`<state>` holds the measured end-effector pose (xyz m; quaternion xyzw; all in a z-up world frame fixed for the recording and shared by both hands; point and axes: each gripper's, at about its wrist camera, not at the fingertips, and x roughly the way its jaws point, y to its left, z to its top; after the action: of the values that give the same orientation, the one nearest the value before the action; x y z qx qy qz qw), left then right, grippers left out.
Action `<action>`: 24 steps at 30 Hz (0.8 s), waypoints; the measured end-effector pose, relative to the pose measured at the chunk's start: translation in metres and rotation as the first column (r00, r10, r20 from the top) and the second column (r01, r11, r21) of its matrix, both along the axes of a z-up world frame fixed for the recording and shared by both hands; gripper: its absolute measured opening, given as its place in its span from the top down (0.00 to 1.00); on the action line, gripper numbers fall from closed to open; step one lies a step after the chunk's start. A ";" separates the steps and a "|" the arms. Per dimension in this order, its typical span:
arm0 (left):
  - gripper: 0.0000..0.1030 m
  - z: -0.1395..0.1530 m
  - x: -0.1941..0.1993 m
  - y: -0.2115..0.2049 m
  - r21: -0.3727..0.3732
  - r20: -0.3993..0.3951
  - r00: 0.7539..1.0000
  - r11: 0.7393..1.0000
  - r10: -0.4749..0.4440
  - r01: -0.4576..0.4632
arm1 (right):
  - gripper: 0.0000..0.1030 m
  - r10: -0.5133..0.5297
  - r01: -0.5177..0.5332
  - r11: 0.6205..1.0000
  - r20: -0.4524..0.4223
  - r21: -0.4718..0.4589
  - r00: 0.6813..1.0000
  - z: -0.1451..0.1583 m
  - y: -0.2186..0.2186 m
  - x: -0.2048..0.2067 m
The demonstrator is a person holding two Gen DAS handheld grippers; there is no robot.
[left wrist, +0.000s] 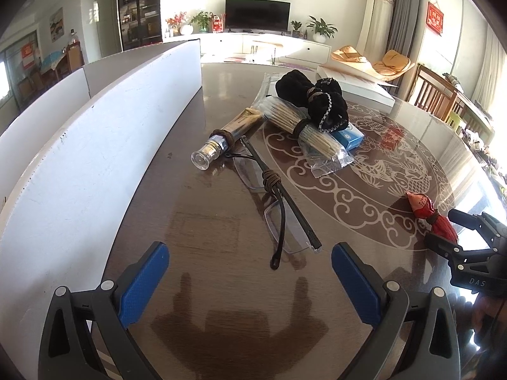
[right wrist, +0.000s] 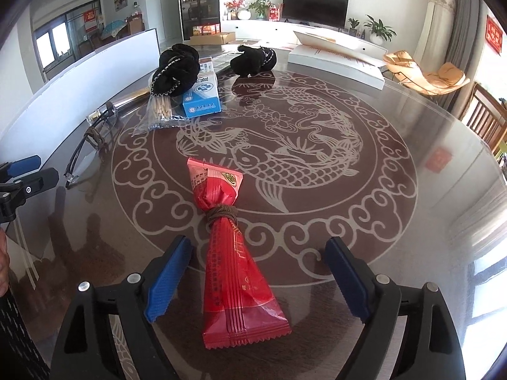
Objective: Organize objects
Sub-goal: 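Lift the red snack bag with the right tool and hold it, then grasp the black eyeglasses with the left tool while the right tool holds the red bag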
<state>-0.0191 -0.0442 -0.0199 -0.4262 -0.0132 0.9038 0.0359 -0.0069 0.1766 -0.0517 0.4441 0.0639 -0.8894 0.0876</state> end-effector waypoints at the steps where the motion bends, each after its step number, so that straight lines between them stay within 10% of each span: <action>1: 0.00 0.000 0.000 0.000 -0.001 0.000 1.000 1.000 0.000 0.000 | 0.14 0.000 0.000 1.000 -0.001 0.002 1.000 0.000 0.000 0.000; 24: 0.00 -0.001 -0.004 -0.006 0.077 0.028 0.999 0.997 -0.017 0.015 | 0.11 -0.009 0.009 1.000 -0.013 0.023 1.000 0.001 -0.002 0.003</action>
<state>-0.0227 -0.0500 -0.0206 -0.4376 -0.0452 0.8961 0.0592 -0.0042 0.1745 -0.0504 0.4398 0.0727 -0.8918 0.0782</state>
